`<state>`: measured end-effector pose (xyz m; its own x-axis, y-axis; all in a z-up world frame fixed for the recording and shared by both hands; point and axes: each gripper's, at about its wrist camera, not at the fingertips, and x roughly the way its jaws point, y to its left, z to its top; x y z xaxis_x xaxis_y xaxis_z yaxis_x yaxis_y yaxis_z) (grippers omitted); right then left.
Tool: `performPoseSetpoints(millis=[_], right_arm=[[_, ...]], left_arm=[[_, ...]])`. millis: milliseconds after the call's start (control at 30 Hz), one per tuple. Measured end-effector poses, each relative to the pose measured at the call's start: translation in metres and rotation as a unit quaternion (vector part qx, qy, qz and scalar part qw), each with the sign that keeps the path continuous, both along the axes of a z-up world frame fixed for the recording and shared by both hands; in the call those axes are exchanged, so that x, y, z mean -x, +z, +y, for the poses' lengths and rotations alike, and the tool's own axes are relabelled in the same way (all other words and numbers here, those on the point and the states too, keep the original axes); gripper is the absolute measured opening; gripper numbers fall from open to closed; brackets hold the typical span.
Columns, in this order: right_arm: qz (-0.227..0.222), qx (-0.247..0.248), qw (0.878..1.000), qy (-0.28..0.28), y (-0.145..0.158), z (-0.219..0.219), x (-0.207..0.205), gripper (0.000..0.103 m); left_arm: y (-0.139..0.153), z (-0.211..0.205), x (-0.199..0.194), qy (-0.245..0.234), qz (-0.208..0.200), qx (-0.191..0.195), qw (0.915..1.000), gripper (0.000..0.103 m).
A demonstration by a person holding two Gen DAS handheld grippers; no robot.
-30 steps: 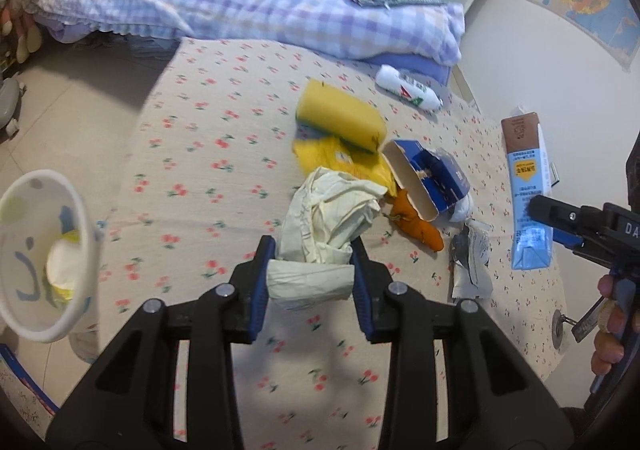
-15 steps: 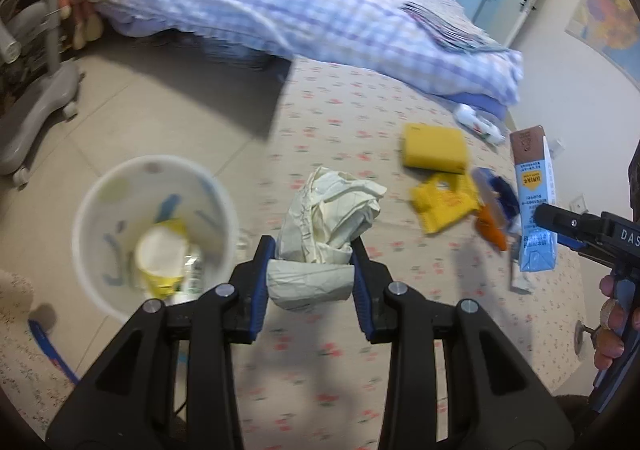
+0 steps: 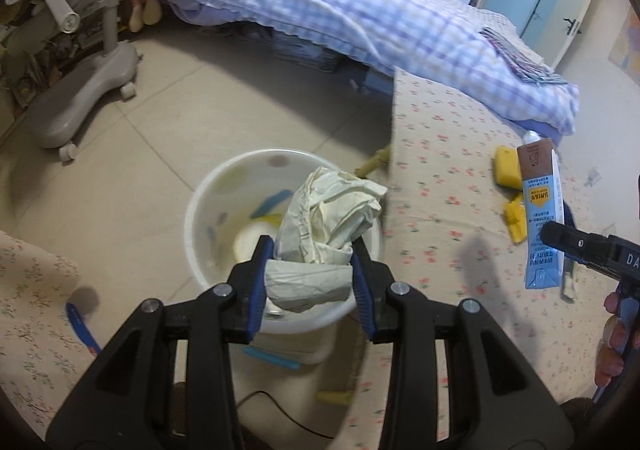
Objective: Collect trash
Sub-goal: 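Carry tissue and carton over the wastebasket and open both tools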
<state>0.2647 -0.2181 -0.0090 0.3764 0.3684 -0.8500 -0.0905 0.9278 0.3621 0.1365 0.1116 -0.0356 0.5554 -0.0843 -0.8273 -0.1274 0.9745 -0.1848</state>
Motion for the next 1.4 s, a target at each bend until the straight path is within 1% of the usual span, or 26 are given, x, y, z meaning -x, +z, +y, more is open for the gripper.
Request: performPoseSetpoints(millis=[33,67,100,133,167,200,300,400,533,733,800,867,900,933,1033,1233,1333,1400], right_arm=[[0.0,-0.001,1.0,0.006,-0.002,0.009,-0.001,0.058],[0.0,-0.002,1.0,0.011,-0.003,0.015,-0.002,0.058],[0.0,-0.003,1.0,0.016,-0.005,0.022,-0.003,0.058],[0.0,-0.003,1.0,0.023,-0.007,0.032,-0.004,0.058],[0.0,-0.002,1.0,0.028,-0.008,0.039,-0.004,0.058],[-0.001,0.0,0.999,0.034,-0.01,0.048,-0.005,0.058],[-0.003,0.002,0.999,0.048,-0.016,0.068,-0.006,0.058],[-0.002,0.0,0.998,0.059,-0.021,0.084,-0.007,0.058],[-0.001,-0.002,0.998,0.069,-0.027,0.098,-0.009,0.058],[-0.013,0.0,0.996,0.092,-0.031,0.122,-0.01,0.059],[-0.017,-0.015,0.994,0.104,-0.031,0.127,-0.011,0.06],[-0.023,-0.033,0.992,0.115,-0.03,0.131,-0.012,0.065],[-0.026,-0.034,0.992,0.117,-0.028,0.13,-0.012,0.07],[-0.034,-0.031,0.992,0.118,-0.026,0.131,-0.011,0.073],[-0.042,-0.011,0.992,0.121,-0.024,0.131,-0.009,0.074],[-0.039,0.002,0.993,0.11,-0.023,0.119,-0.008,0.074],[-0.041,0.009,0.994,0.102,-0.02,0.108,-0.007,0.075],[-0.043,0.016,0.994,0.096,-0.016,0.098,-0.005,0.075]], left_arm=[[-0.001,0.004,0.0,0.005,0.003,-0.009,0.9999,0.047],[-0.003,0.008,0.0,0.009,0.011,-0.014,0.9998,0.056],[-0.006,0.015,0.0,0.015,0.022,-0.016,0.9995,0.063],[-0.008,0.02,0.001,0.024,0.029,-0.019,0.9991,0.067],[-0.009,0.026,0.002,0.033,0.036,-0.021,0.9986,0.076],[-0.011,0.031,0.004,0.044,0.041,-0.023,0.9979,0.081],[-0.013,0.045,0.009,0.066,0.05,-0.026,0.9962,0.086],[-0.015,0.055,0.015,0.076,0.055,-0.034,0.995,0.089],[-0.018,0.063,0.02,0.082,0.059,-0.04,0.9941,0.089],[-0.02,0.075,0.03,0.087,0.061,-0.057,0.9928,0.09],[-0.021,0.08,0.031,0.088,0.062,-0.059,0.9925,0.091],[-0.021,0.083,0.033,0.09,0.063,-0.061,0.9921,0.093],[-0.021,0.085,0.033,0.091,0.063,-0.061,0.992,0.094],[-0.021,0.085,0.033,0.091,0.063,-0.06,0.992,0.094],[-0.02,0.086,0.034,0.092,0.061,-0.06,0.9921,0.094],[-0.018,0.081,0.033,0.088,0.059,-0.054,0.993,0.095],[-0.016,0.077,0.032,0.083,0.059,-0.045,0.9938,0.096],[-0.015,0.073,0.03,0.078,0.06,-0.039,0.9944,0.102]])
